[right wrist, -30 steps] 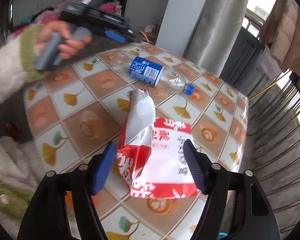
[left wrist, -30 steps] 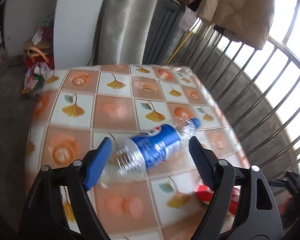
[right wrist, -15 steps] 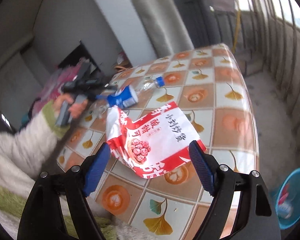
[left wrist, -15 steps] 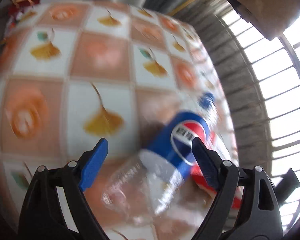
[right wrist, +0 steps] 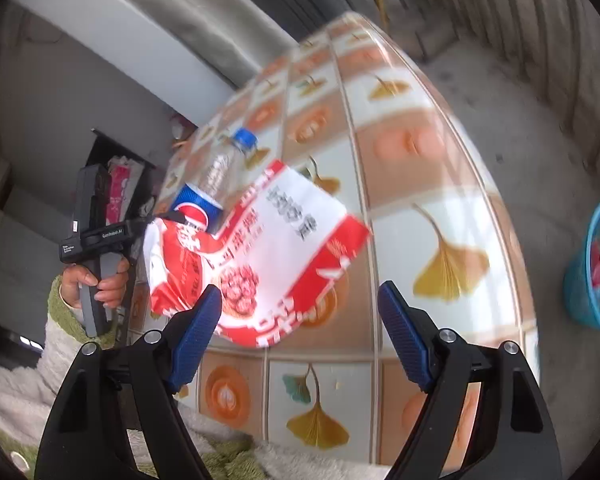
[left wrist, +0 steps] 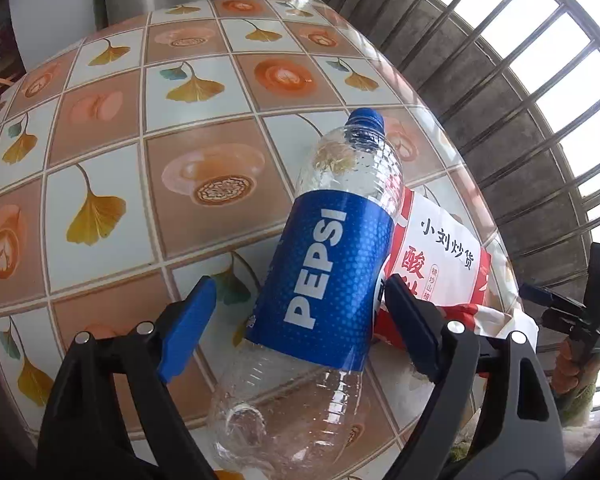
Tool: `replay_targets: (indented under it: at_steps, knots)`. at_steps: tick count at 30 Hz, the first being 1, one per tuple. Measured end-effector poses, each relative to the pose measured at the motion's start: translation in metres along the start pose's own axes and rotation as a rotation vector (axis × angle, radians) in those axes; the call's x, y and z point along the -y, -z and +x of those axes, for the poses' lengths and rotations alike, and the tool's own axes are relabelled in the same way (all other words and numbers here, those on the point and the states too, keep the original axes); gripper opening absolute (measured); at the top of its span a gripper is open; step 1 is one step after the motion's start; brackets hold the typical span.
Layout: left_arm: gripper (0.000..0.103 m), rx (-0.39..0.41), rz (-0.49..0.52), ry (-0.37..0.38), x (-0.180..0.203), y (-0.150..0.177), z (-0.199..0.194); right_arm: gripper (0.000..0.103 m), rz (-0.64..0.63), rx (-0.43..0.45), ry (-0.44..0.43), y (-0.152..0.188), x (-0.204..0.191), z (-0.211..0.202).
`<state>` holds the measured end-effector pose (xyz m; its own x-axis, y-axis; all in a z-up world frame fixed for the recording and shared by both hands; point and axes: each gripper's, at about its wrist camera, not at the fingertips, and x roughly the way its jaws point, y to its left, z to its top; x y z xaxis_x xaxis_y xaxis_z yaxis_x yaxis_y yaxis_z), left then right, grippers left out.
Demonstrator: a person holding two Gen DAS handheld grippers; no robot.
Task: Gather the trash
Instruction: 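Grasp the Pepsi bottle with the left tool and lift the snack bag with the right tool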
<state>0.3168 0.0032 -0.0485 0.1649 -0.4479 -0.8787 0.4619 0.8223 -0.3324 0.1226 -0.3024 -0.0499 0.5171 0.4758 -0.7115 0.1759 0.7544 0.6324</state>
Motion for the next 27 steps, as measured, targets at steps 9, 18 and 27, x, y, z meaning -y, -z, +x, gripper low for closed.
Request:
replay_targets:
  at_steps: [9,18,27]
  knots:
    - [0.063,0.051,-0.096,0.003,0.005,0.036,-0.002,0.070,0.157,-0.128,-0.094,0.007,0.005,0.044]
    - [0.062,0.125,-0.216,0.032,0.003,0.083,-0.017,0.060,0.189,-0.078,-0.081,-0.012,-0.004,0.065]
    - [0.060,0.142,-0.248,0.061,0.000,0.094,-0.017,0.034,0.311,-0.009,-0.153,-0.024,0.010,0.071]
